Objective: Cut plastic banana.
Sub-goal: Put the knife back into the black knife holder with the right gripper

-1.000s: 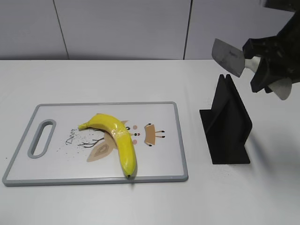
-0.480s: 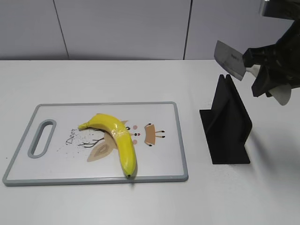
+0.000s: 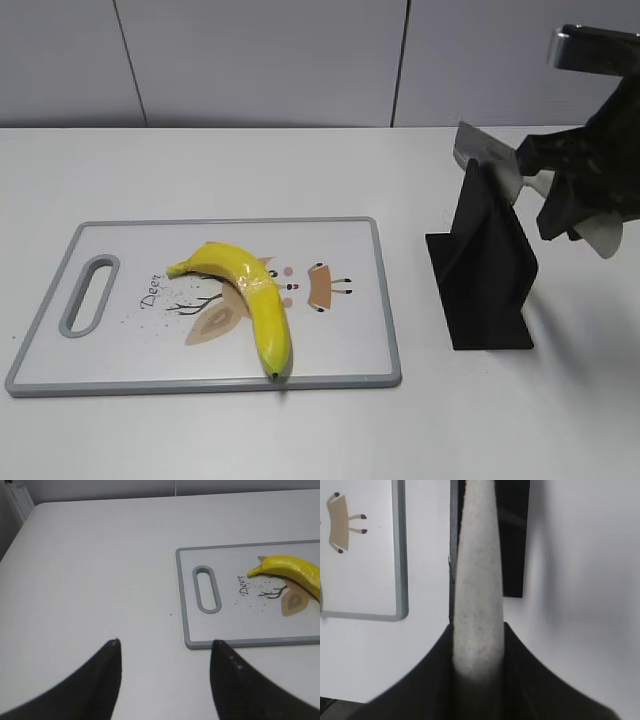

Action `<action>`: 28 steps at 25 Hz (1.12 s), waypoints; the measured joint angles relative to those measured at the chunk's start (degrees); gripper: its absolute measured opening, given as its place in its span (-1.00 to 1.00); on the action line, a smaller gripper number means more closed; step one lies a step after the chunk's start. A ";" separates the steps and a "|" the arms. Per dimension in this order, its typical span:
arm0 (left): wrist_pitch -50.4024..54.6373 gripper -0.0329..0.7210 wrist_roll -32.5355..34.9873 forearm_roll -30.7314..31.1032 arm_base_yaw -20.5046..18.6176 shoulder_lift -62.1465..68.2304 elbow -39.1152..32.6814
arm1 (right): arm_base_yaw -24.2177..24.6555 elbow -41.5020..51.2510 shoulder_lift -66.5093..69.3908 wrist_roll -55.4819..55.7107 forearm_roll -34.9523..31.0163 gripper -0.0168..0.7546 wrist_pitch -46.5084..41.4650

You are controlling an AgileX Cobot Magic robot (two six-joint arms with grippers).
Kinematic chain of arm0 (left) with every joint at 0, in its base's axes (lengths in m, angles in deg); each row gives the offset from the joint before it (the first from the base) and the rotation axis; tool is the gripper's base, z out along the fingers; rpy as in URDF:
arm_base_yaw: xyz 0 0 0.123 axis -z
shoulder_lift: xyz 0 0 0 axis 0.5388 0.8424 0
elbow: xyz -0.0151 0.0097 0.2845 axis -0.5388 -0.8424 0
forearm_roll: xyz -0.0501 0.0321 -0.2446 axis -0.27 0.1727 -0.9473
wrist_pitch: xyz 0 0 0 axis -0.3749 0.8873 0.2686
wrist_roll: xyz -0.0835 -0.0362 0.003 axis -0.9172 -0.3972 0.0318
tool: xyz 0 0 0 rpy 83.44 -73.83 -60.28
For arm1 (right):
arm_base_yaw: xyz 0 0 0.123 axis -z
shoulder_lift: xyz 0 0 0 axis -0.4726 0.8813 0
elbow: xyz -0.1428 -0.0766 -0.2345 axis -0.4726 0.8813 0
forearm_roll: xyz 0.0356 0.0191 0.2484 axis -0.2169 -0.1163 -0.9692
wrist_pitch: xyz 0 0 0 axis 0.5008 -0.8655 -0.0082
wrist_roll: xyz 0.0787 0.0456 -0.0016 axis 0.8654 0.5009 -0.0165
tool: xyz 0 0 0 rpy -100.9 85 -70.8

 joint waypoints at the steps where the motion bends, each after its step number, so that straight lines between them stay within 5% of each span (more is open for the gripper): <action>1: 0.00 0.53 0.00 0.00 0.00 0.00 0.00 | 0.00 0.47 0.00 0.00 -0.45 -0.46 -0.41; 11: 0.02 0.53 0.00 0.00 0.00 0.00 0.00 | 0.00 2.35 0.00 -0.48 -3.43 -0.43 -2.20; 18: 0.02 0.53 0.00 0.00 0.00 0.00 0.00 | 0.00 2.54 -0.25 -4.69 -7.46 0.63 -4.67; 28: 0.02 0.53 0.00 0.00 0.00 0.00 0.00 | 0.00 6.73 -14.92 -11.07 -4.87 0.68 -11.42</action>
